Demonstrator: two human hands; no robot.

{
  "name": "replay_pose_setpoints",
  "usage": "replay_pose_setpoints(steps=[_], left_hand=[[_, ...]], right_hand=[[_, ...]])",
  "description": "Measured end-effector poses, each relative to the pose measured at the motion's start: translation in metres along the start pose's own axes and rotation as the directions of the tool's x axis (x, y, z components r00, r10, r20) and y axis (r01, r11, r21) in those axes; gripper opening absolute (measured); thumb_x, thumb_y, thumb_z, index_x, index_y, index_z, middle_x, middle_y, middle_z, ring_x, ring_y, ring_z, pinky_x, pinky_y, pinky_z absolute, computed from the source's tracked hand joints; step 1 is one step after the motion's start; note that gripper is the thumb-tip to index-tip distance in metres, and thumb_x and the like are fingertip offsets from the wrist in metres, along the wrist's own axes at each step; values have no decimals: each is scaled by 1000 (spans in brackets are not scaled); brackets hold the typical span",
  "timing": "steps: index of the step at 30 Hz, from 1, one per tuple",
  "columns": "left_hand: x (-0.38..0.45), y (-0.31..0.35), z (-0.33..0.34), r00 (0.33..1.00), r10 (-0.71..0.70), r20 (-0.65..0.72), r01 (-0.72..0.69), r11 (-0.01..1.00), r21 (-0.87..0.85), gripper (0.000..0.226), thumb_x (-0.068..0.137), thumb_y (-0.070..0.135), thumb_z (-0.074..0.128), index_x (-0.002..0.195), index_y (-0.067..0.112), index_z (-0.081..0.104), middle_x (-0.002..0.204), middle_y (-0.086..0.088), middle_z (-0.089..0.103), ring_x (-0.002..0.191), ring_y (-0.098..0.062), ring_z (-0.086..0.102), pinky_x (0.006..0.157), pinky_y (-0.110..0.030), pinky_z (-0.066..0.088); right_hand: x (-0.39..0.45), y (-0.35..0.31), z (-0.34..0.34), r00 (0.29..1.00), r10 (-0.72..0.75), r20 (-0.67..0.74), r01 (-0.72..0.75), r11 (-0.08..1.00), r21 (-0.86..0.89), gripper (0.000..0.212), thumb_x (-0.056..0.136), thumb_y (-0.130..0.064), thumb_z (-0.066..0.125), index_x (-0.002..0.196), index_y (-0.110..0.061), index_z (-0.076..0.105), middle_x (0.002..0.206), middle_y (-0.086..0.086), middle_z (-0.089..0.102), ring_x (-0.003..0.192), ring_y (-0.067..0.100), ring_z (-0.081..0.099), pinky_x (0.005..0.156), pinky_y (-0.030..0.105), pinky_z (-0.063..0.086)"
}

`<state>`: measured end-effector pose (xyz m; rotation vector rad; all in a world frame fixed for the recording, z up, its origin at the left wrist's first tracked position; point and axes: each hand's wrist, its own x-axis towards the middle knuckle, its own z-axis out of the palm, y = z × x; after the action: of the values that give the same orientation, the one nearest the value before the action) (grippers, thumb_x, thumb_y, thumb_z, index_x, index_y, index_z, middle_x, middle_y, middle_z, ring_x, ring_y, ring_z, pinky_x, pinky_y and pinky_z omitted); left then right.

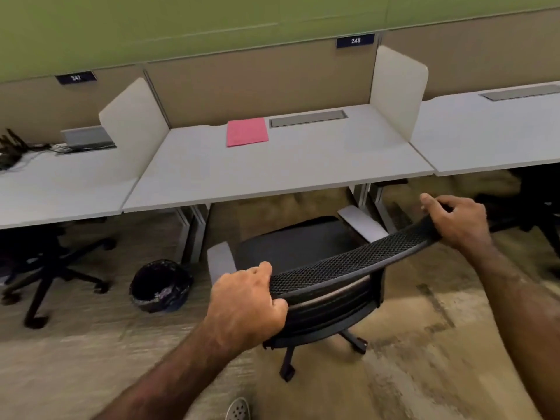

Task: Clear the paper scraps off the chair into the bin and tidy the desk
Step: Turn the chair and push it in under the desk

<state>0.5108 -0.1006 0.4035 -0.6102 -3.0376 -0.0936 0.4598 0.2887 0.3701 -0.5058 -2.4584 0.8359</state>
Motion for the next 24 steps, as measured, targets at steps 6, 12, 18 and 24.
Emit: replay_pose_setpoints(steps=[6, 12, 18, 24], left_hand=[[-34, -30, 6, 965, -142, -222, 139, 990, -32, 73, 77, 85, 11, 71, 24, 51, 55, 6, 51, 54, -15, 52, 55, -33, 45], [-50, -58, 6, 921, -274, -276, 257, 962, -96, 72, 82, 78, 17, 56, 22, 55, 41, 6, 46, 41, -7, 46, 43, -25, 40], [-54, -78, 24, 873, -354, -335, 284, 928, -240, 68, 86, 73, 17, 64, 23, 57, 55, 10, 52, 52, -10, 50, 52, -29, 43], [-32, -107, 26, 822, -386, -419, 260, 909, -327, 71, 86, 56, 32, 131, 6, 54, 147, -18, 43, 136, -33, 37, 108, -51, 33]], right_hand=[[-34, -35, -1, 997, -82, 11, 81, 992, 97, 44, 89, -51, 56, 80, -14, 76, 71, 5, 71, 72, 22, 65, 63, 28, 47], [-71, -55, -1, 992, -121, 21, 115, 978, 174, 48, 86, -57, 53, 76, -16, 75, 66, 2, 69, 66, 17, 65, 61, 37, 54], [-83, -76, 7, 981, -136, 141, 124, 988, 90, 57, 79, -72, 45, 85, -23, 74, 72, -8, 69, 69, 6, 62, 58, 28, 49], [-86, -82, 19, 953, -203, 226, 225, 972, -75, 76, 82, -76, 24, 143, -33, 38, 149, -4, 43, 136, 15, 38, 106, 40, 36]])
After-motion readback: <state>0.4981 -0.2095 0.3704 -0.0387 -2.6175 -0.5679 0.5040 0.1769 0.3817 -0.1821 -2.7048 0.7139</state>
